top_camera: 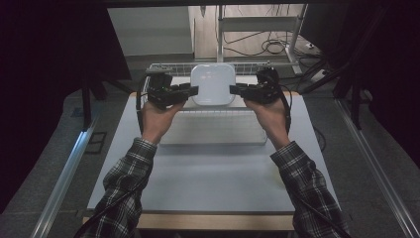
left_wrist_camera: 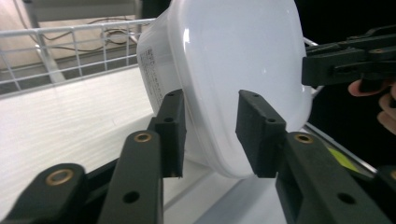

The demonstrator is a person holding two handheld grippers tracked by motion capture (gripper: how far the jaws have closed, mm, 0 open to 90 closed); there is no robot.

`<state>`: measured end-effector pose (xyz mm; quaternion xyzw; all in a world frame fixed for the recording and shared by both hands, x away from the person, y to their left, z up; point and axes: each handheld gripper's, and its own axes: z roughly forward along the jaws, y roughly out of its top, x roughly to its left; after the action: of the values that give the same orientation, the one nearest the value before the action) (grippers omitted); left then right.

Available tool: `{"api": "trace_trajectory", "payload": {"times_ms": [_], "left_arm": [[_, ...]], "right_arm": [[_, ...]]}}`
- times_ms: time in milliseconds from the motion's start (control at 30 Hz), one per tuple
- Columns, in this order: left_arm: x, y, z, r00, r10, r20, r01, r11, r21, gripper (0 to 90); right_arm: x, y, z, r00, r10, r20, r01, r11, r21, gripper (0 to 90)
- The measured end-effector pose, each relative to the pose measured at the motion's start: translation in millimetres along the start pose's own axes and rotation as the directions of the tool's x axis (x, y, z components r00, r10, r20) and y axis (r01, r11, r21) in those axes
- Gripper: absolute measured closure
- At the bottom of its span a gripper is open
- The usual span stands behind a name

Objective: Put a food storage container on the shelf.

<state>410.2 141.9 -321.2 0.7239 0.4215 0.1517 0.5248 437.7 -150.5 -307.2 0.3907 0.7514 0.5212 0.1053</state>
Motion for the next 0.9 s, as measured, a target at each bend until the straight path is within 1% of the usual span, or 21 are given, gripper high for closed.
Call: {"api": "trace_trajectory", "payload": {"times_ms": [33, 67, 100, 167, 200, 267, 333, 400, 433, 467, 533, 700, 900], "left_arm": [[0.0, 0.6, 1.7, 0.9999, 0.011, -0.009, -0.011, 0.9999, 0.004, 60.6], [-0.2, 1.1, 2.9, 0.9999, 0.006, -0.011, -0.006, 1.0, 0.0, 59.1], [-0.2, 2.0, 4.5, 0.9998, 0.009, -0.015, -0.009, 1.0, 0.002, 57.4], [0.1, 2.9, 5.4, 0.9998, 0.011, -0.018, -0.011, 0.9999, 0.004, 56.6], [0.4, 3.8, 6.3, 0.9994, 0.018, -0.029, -0.017, 0.9998, 0.006, 55.3], [-0.3, 4.3, 7.9, 0.9986, 0.026, -0.046, -0.026, 0.9996, 0.011, 53.3], [0.4, 4.3, 9.8, 0.9979, 0.04, -0.051, -0.039, 0.9991, 0.018, 49.8], [1.5, 4.7, 10.6, 0.9975, 0.045, -0.054, -0.044, 0.9989, 0.014, 48.8], [2.2, 5.5, 11.3, 0.9977, 0.043, -0.052, -0.043, 0.999, 0.012, 47.7], [2.9, 6.0, 11.7, 0.9977, 0.045, -0.051, -0.044, 0.9989, 0.013, 47.7], [3.4, 7.3, 13.0, 0.9976, 0.043, -0.055, -0.042, 0.9991, 0.011, 45.8], [6.7, 10.5, 16.1, 0.9976, 0.031, -0.062, -0.031, 0.9995, 0.007, 42.9], [10.5, 13.4, 20.5, 0.9968, 0.021, -0.078, -0.021, 0.9997, -0.008, 41.9]], "right_arm": [[-0.2, 0.0, 1.1, 1.0, 0.0, 0.002, 0.0, 1.0, 0.003, 66.9], [-1.1, 0.1, 2.5, 1.0, 0.001, 0.001, -0.001, 1.0, 0.003, 66.1], [-2.3, 0.7, 3.8, 1.0, 0.008, 0.0, -0.008, 1.0, 0.001, 65.3], [-2.7, 1.0, 4.2, 1.0, 0.008, 0.0, -0.008, 1.0, 0.001, 64.9], [-3.3, 1.7, 4.7, 1.0, 0.007, 0.0, -0.007, 1.0, 0.002, 64.0], [-4.0, 2.8, 5.9, 1.0, -0.004, 0.006, 0.004, 1.0, 0.001, 61.3], [-3.6, 5.2, 7.9, 0.9996, -0.015, 0.024, 0.015, 1.0, 0.002, 56.9], [-3.9, 6.0, 8.5, 0.9993, -0.022, 0.029, 0.022, 1.0, 0.0, 56.8], [-4.0, 7.7, 9.7, 0.998, -0.048, 0.04, 0.048, 0.999, 0.0, 56.3], [-4.0, 7.7, 9.7, 0.998, -0.048, 0.04, 0.048, 0.999, 0.0, 56.3], [-3.2, 10.0, 11.9, 0.9955, -0.066, 0.068, 0.066, 0.998, -0.003, 54.6], [-4.4, 12.2, 15.3, 0.994, -0.066, 0.087, 0.068, 0.998, -0.012, 54.0], [-8.2, 15.1, 20.6, 0.9932, -0.055, 0.103, 0.058, 0.998, -0.028, 53.0]]}}
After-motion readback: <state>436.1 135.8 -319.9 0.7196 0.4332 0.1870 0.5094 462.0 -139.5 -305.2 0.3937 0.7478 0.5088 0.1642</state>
